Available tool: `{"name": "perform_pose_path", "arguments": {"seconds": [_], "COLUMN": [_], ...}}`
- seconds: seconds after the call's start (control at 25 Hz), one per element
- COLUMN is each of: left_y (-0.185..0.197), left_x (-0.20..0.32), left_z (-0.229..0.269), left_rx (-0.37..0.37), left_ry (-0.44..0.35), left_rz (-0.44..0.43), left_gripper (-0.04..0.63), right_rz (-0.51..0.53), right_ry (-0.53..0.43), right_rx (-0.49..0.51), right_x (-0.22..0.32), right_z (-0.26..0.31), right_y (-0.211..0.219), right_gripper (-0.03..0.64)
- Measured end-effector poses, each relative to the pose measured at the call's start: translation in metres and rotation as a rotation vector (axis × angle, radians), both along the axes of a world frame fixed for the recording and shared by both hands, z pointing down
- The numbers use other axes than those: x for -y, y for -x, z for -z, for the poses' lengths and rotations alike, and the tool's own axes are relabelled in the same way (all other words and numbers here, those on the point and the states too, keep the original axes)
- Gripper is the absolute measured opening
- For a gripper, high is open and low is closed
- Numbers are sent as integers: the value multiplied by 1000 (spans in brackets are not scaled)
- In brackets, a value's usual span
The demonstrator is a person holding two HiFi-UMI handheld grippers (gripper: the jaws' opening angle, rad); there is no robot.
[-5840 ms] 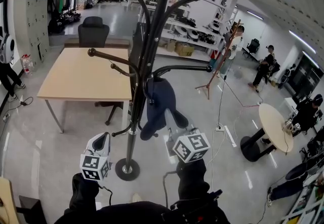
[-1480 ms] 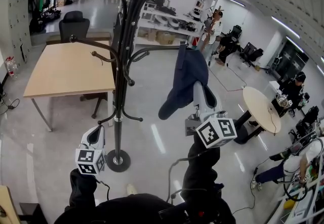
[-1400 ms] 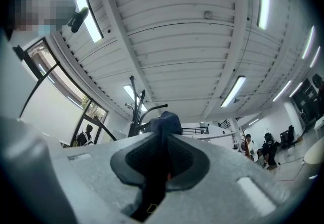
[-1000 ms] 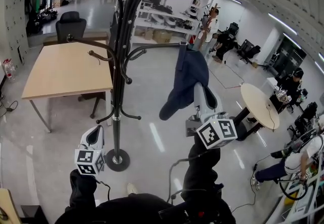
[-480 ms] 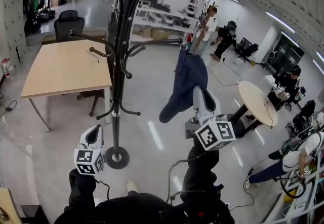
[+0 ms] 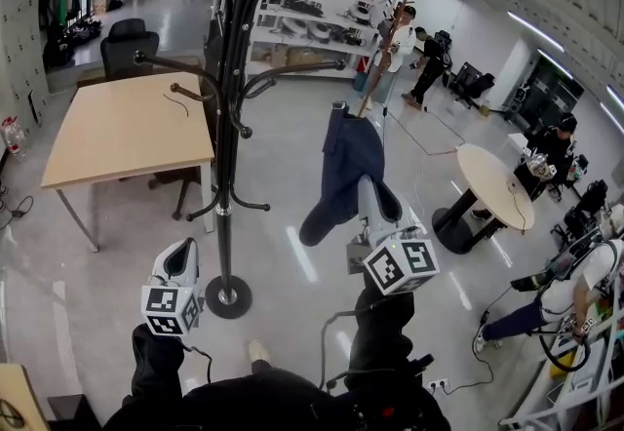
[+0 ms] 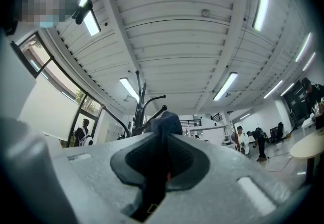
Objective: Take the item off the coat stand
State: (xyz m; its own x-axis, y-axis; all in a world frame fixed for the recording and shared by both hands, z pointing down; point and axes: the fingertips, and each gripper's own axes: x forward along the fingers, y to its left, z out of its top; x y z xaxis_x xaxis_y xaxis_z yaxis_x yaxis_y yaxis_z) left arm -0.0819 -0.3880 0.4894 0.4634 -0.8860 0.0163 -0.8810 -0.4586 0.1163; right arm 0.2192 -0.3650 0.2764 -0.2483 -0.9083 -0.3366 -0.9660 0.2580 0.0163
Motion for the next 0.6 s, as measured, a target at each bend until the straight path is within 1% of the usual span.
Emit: {"name": "perform_pose_path", "arguments": {"seconds": [0.2,0.6], "left_y": [-1,4], "left_x": [-5,-20], "left_z": [3,5], "left_rx": [17,25], "left_ry": [-10,-25], "left_rz": [-17,-23], "left_gripper": [3,3], "right_rz": [-1,-1], "right_ry": [21,41], "right_rx": [2,-10], "right_x": [-5,-21], "right_z": [-17,-44], "right_y": [8,21], "right_gripper": [41,40]}}
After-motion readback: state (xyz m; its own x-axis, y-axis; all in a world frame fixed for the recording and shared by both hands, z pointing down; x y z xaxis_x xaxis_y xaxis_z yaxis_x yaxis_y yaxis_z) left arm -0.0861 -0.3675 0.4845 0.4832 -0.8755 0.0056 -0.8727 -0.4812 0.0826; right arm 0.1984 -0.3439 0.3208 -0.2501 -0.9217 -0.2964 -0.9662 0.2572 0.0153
